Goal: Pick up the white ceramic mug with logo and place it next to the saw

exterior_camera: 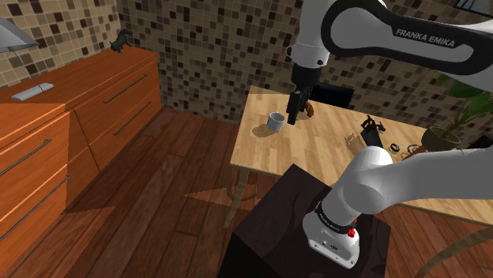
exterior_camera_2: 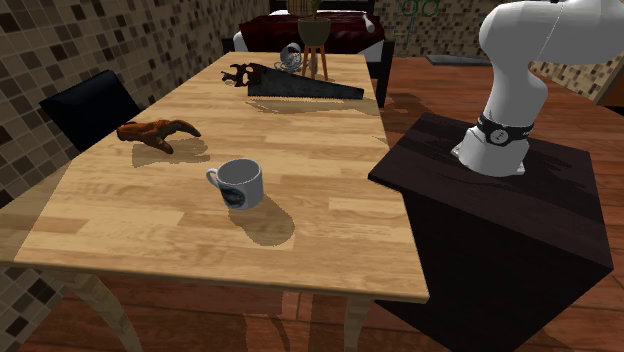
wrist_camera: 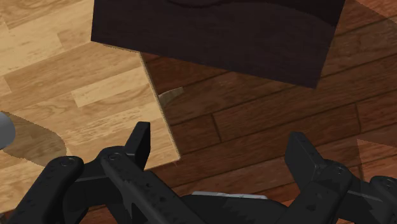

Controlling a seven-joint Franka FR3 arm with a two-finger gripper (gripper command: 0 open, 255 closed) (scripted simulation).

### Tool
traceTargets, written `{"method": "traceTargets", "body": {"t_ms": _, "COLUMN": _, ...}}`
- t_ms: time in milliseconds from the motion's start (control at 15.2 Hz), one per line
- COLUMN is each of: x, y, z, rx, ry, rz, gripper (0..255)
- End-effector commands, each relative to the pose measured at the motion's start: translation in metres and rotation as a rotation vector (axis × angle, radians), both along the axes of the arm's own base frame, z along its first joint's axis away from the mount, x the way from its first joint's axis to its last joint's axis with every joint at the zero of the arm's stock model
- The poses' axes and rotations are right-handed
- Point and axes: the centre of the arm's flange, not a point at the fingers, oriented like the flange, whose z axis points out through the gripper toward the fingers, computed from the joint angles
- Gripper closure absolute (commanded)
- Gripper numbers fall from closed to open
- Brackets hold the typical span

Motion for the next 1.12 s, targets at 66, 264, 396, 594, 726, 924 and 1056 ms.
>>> {"method": "traceTargets", "body": {"t_ms": 66, "x": 0.004, "y": -0.010, "z": -0.008, "rx": 0.000, "ry": -0.004, "rz": -0.001, "gripper": 0}}
{"method": "traceTargets", "body": {"t_ms": 264, "x": 0.017, "y": -0.039, "z": -0.030, "rx": 0.001, "ry": -0.017, "rz": -0.005, "gripper": 0}}
{"method": "traceTargets", "body": {"t_ms": 396, "x": 0.026, "y": -0.058, "z": -0.045, "rx": 0.002, "ry": -0.026, "rz": -0.008, "gripper": 0}}
{"method": "traceTargets", "body": {"t_ms": 594, "x": 0.039, "y": -0.087, "z": -0.067, "rx": 0.002, "ry": -0.039, "rz": -0.012, "gripper": 0}}
{"method": "traceTargets", "body": {"t_ms": 726, "x": 0.047, "y": -0.107, "z": -0.082, "rx": 0.003, "ry": -0.047, "rz": -0.015, "gripper": 0}}
{"method": "traceTargets", "body": {"t_ms": 924, "x": 0.061, "y": -0.136, "z": -0.104, "rx": 0.004, "ry": -0.060, "rz": -0.019, "gripper": 0}}
{"method": "traceTargets", "body": {"t_ms": 1056, "x": 0.070, "y": -0.155, "z": -0.119, "rx": 0.004, "ry": -0.069, "rz": -0.021, "gripper": 0}}
